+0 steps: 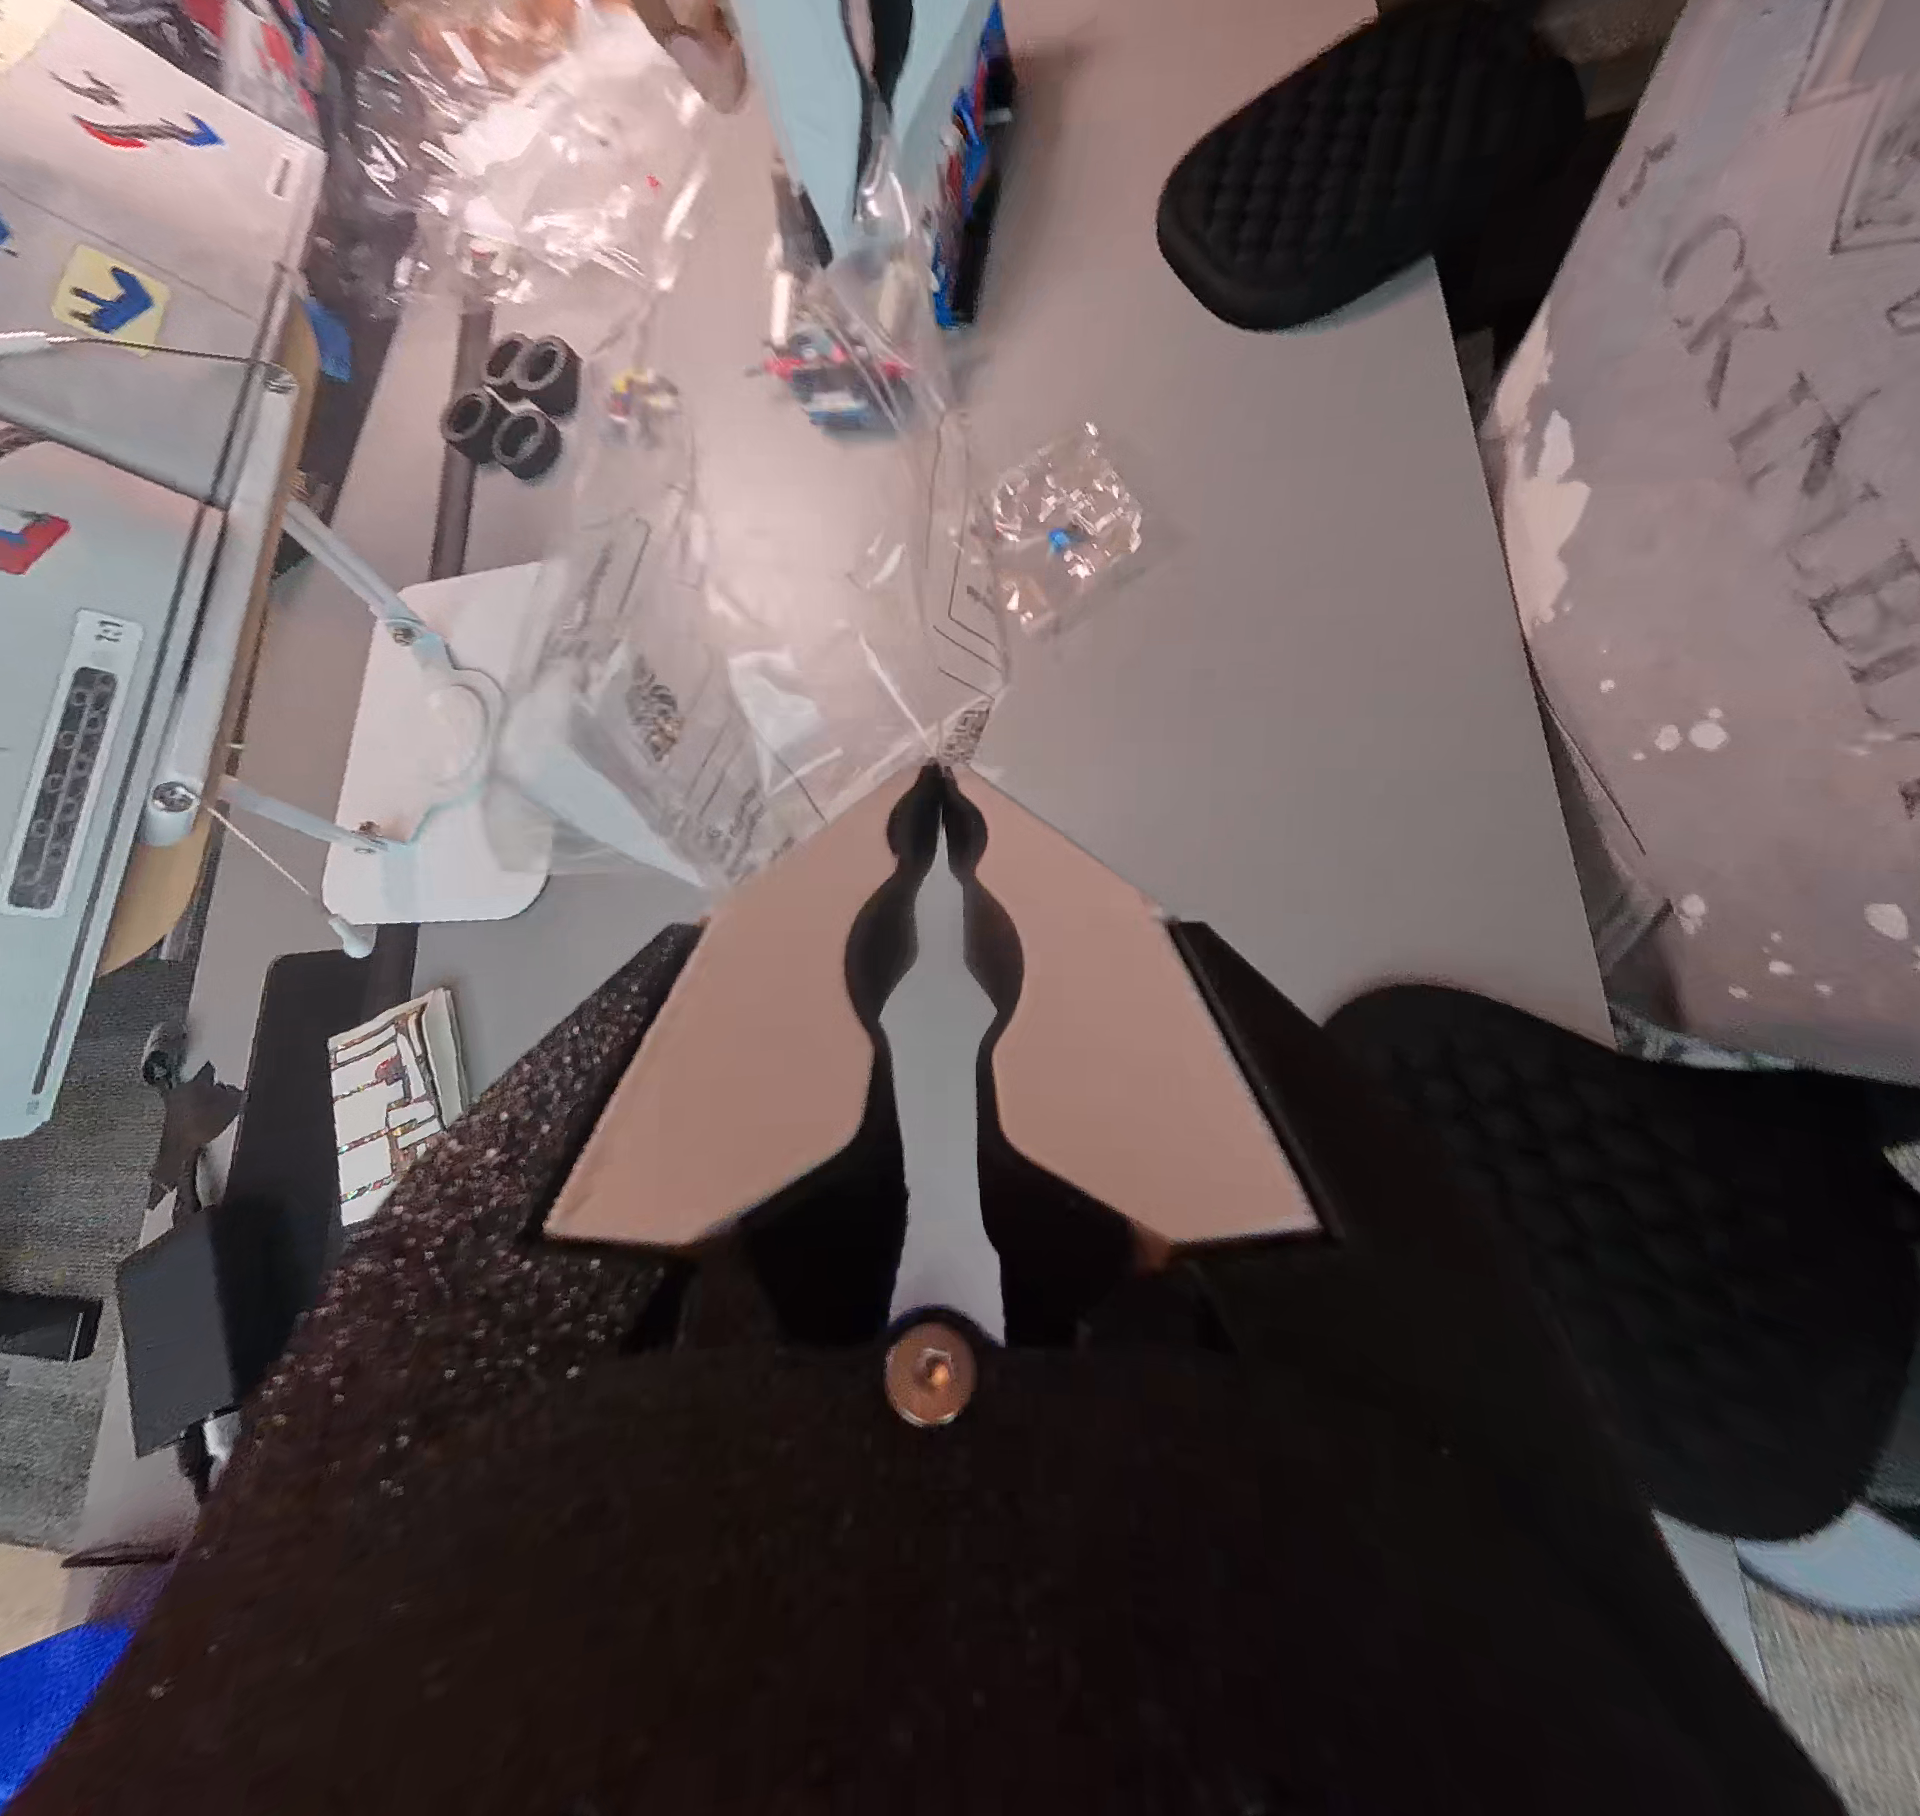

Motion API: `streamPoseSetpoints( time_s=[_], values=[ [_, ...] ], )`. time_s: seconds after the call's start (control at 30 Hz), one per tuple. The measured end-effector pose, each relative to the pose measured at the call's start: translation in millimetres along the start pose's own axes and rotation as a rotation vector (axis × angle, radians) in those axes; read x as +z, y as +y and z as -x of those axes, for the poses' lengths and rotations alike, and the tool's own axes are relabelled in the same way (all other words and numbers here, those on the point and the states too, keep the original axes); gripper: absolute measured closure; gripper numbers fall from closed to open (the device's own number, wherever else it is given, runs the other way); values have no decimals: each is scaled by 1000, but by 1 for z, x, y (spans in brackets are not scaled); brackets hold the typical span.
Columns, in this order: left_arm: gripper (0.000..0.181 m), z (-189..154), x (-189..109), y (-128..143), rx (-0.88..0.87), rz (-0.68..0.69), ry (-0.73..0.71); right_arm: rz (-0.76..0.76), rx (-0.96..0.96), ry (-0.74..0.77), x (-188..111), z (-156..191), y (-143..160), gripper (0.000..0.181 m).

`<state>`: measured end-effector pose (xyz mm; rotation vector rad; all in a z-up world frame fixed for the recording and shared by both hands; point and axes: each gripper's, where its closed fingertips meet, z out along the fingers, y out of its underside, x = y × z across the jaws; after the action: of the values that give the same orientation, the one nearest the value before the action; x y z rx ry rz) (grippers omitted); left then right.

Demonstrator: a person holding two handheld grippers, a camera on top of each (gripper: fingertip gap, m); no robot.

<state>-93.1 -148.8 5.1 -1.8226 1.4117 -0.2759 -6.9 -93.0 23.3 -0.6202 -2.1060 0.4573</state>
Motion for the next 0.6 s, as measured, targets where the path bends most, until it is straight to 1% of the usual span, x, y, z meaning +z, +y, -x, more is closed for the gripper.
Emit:
streamPoseSetpoints(
  time_s=[0.03, 0.13, 0.2, 0.27, 0.37, 0.43, 0.47, 0.5, 0.6],
  values=[
    [181, 4, -2, 0, -20, -54, -31, -60, 29, 37, -2, -5, -8, 175],
    [181, 6, -13, -4, -55, -213, -94, -246, 152, 78, -13, -15, -28, 156],
    [181, 2, -17, -2, -70, -264, -119, -324, 261, 66, -16, -15, -26, 141],
    [181, -5, -17, 0, -74, -307, -134, -380, 373, 31, -12, -8, -17, 126],
    [181, -15, -17, 4, -100, -373, -128, -504, 535, 7, -5, 0, -4, 123],
    [181, -19, -16, 11, -120, -390, -132, -601, 617, 11, -6, 2, 2, 126],
    [181, -20, -16, 14, -127, -396, -130, -623, 639, 26, -5, 2, 6, 129],
    [181, -22, -15, 15, -134, -403, -125, -621, 649, 44, -2, 2, 10, 133],
    [181, -24, -16, 17, -148, -423, -123, -587, 648, 37, 15, 9, 12, 132]
  ],
)
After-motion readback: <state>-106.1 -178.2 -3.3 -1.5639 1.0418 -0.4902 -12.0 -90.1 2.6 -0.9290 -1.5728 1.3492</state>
